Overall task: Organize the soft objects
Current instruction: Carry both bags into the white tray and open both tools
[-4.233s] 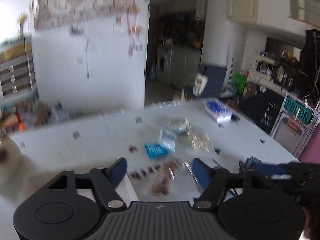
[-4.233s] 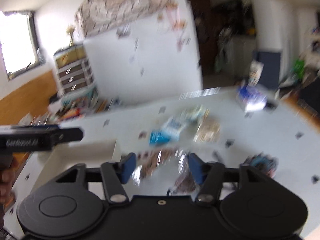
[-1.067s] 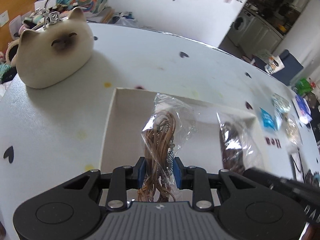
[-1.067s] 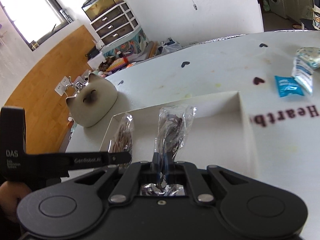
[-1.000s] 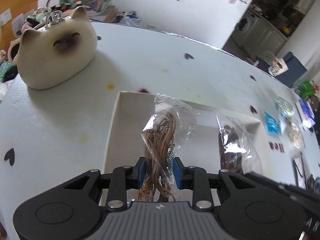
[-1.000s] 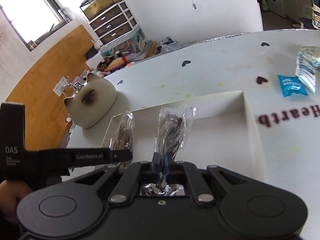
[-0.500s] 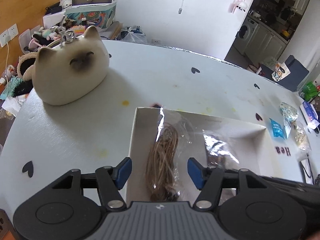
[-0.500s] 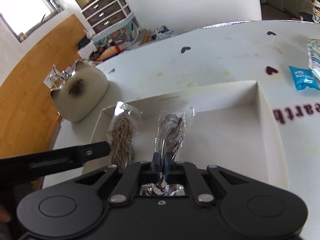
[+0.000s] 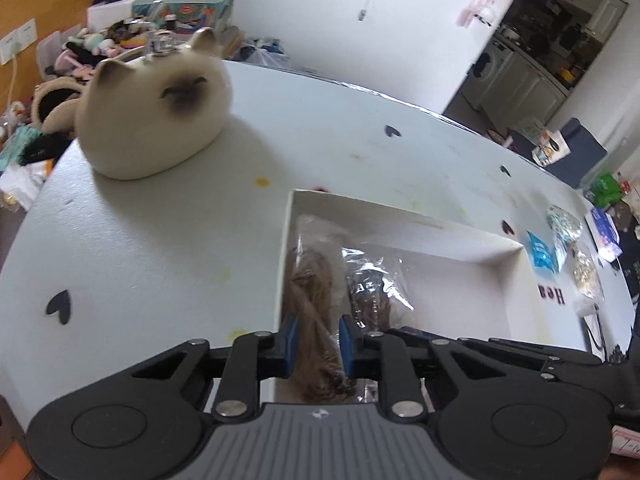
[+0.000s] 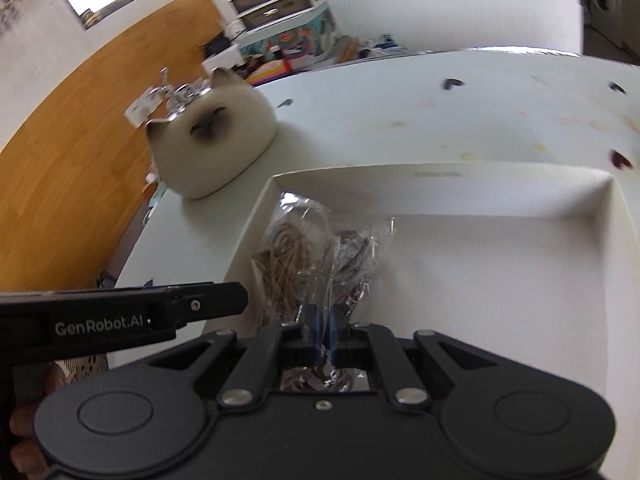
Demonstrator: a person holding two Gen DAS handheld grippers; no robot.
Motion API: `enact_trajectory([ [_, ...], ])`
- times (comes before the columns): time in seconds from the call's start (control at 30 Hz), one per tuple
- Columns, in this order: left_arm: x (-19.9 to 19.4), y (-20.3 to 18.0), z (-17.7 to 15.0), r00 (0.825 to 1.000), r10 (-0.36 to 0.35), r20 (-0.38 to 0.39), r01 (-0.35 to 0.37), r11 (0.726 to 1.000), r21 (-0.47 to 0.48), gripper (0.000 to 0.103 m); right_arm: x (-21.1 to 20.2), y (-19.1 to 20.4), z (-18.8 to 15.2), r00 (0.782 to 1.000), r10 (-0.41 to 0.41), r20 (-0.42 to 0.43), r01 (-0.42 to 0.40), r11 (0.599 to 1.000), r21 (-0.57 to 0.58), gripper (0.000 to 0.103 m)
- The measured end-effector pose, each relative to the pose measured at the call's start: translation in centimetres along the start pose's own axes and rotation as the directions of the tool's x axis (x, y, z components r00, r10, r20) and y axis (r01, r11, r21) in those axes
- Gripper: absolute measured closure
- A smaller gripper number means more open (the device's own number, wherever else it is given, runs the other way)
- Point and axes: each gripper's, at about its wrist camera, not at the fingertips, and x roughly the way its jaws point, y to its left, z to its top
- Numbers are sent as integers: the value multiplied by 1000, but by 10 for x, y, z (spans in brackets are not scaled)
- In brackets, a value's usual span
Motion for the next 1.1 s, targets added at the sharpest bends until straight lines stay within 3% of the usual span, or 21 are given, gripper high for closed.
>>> enact_trajectory([
  [0.23, 23, -12, -1, 999, 30, -35, -27, 997, 78, 82, -14, -15, 2, 997, -55, 48, 53, 997, 50, 96],
  [0.27, 26, -12, -1, 998, 42, -39, -38, 995, 87, 82, -13, -16, 3, 998, -49, 45, 47, 998, 45, 92],
  [0.33, 32, -12, 0, 998, 51, -46, -46, 994, 97, 82, -9, -17, 4, 999, -29, 42, 27, 999, 43, 68],
  [0.57, 25, -12, -1, 999, 27, -39, -23, 994, 110, 83, -19, -15, -4, 997, -53, 57, 50, 997, 57, 66],
  [0.67, 18, -13, -3, 999, 13, -32, -9, 993, 115, 83, -27, -17, -6, 995, -60, 73, 55, 996, 72, 70],
  [0.73, 13, -13, -4, 1000, 3, -29, 0, 993, 116, 83, -33, -16, -7, 993, -69, 99, 62, 995, 74, 93],
  [0.77, 10, -13, -5, 1000, 0, -28, 3, 993, 117, 83, -35, -16, -6, 991, -68, 112, 61, 996, 72, 98],
  [1.1, -2, -14, -15, 1000, -2, -30, 6, 991, 135, 83, -3, -10, -12, 996, -67, 52, 65, 997, 44, 101],
])
